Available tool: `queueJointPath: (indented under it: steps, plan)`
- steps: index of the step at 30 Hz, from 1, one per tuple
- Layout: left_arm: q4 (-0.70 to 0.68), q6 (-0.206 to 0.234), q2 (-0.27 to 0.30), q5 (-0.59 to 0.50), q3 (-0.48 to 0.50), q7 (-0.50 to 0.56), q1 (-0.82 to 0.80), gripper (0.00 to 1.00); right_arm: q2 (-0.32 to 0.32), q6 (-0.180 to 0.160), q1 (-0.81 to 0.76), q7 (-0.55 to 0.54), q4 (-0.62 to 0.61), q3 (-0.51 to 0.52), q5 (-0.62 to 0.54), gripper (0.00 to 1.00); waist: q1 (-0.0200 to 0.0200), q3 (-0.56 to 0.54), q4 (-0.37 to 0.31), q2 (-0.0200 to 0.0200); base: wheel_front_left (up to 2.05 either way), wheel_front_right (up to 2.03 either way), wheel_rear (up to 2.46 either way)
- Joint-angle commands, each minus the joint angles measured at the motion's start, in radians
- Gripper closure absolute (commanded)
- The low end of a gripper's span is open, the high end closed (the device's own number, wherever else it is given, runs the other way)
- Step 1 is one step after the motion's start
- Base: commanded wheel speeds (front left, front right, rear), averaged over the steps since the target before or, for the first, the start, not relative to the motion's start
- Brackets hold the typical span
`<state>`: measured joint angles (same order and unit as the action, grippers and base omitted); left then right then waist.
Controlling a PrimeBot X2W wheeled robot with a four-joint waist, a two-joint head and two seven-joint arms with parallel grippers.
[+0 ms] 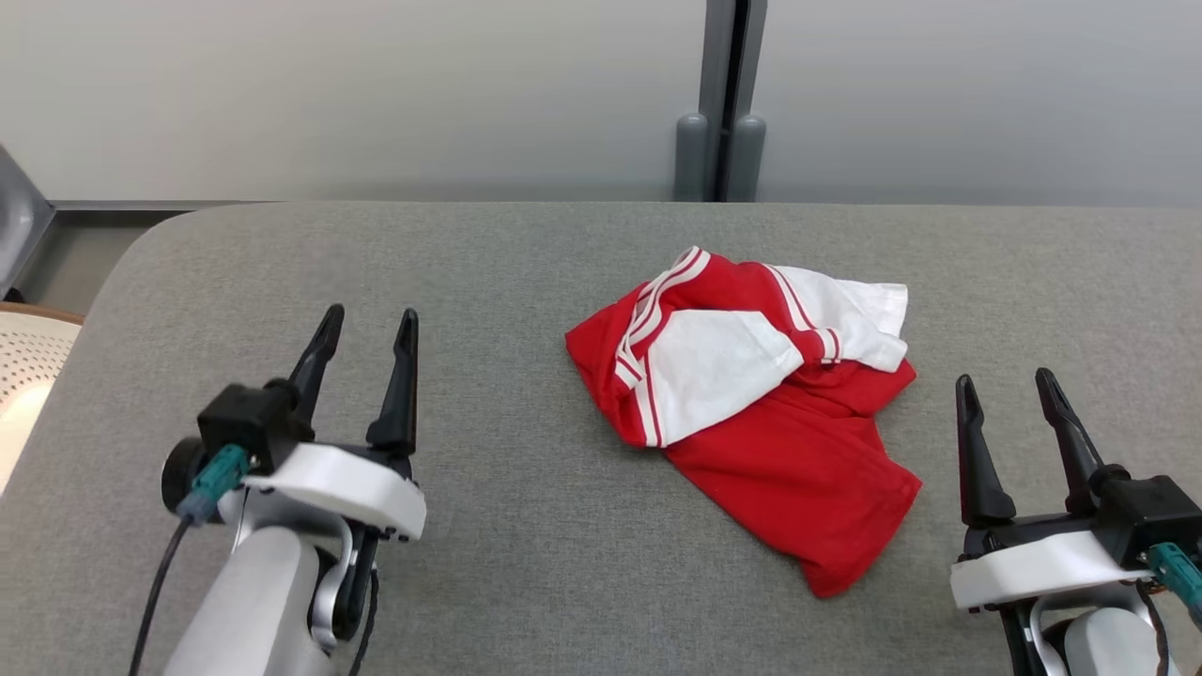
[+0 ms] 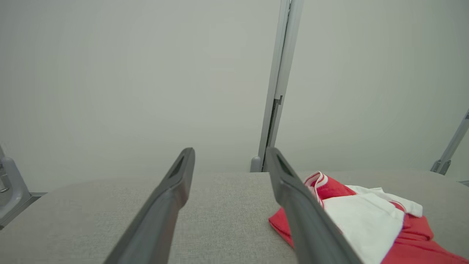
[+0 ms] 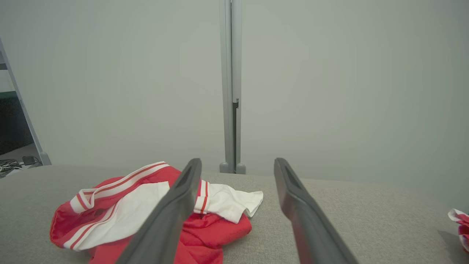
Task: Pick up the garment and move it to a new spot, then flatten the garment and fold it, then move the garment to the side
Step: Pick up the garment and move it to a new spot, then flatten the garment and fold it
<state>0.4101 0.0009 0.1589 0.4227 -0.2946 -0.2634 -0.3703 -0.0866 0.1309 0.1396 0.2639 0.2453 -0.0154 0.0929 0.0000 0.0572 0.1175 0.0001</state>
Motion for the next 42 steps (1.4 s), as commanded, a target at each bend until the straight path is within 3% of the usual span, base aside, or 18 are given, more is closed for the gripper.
queueJointPath:
  steps: [1,9,22,29,35,36,37,38,39,42]
  plan:
    - [-0.025,-0.011,-0.008,-0.021,0.021,-0.001,0.039,0.0,-0.001,0.0,-0.017,0.001,0.003,-0.002,0.008,0.0,0.0,-0.015,0.02,-0.0001,0.0,0.0,0.0]
    - [-0.098,-0.039,-0.065,-0.107,0.111,-0.001,0.18,0.0,-0.017,0.0,0.002,0.001,0.041,-0.033,0.015,0.0,0.0,-0.02,0.049,-0.0001,0.0,0.0,0.0]
    - [-0.093,-0.089,-0.103,-0.165,0.124,-0.001,0.155,0.0,-0.046,0.0,0.139,-0.051,0.242,-0.137,0.123,0.0,0.0,0.051,0.113,-0.0001,0.0,0.0,0.0]
    - [-0.082,-0.095,-0.106,-0.144,0.114,-0.001,0.135,0.0,-0.03,0.0,0.234,-0.116,0.354,-0.185,0.279,0.0,0.0,0.095,0.153,-0.0001,0.0,0.0,0.0]
    - [-0.081,-0.071,-0.106,-0.09,0.106,-0.001,0.122,0.0,-0.051,0.0,0.29,-0.17,0.42,-0.193,0.408,0.0,0.0,0.117,0.182,-0.0001,0.0,0.0,0.0]
    - [-0.082,-0.07,-0.106,-0.088,0.105,-0.001,0.119,0.0,-0.055,0.0,0.295,-0.172,0.425,-0.198,0.42,0.05,0.0,0.119,0.186,-0.0001,0.0,0.0,0.0]
    - [-0.083,-0.069,-0.106,-0.088,0.103,-0.001,0.118,0.0,-0.06,0.0,0.3,-0.172,0.431,-0.204,0.431,0.52,0.0,0.12,0.189,-0.0001,0.0,0.0,0.0]
    - [-0.084,-0.067,-0.106,-0.086,0.102,-0.001,0.118,0.0,-0.065,0.0,0.304,-0.171,0.435,-0.209,0.441,0.82,0.0,0.121,0.192,-0.0001,0.0,0.0,0.0]
    - [-0.085,-0.067,-0.106,-0.084,0.101,-0.001,0.119,0.0,-0.069,0.0,0.308,-0.167,0.438,-0.214,0.449,1.0,0.0,0.122,0.194,-0.0001,0.0,0.0,0.0]
    - [-0.084,-0.063,-0.106,-0.08,0.097,-0.001,0.121,0.0,-0.072,0.0,0.314,-0.156,0.436,-0.225,0.49,1.0,0.0,0.12,0.201,-0.0001,0.0,0.0,0.0]
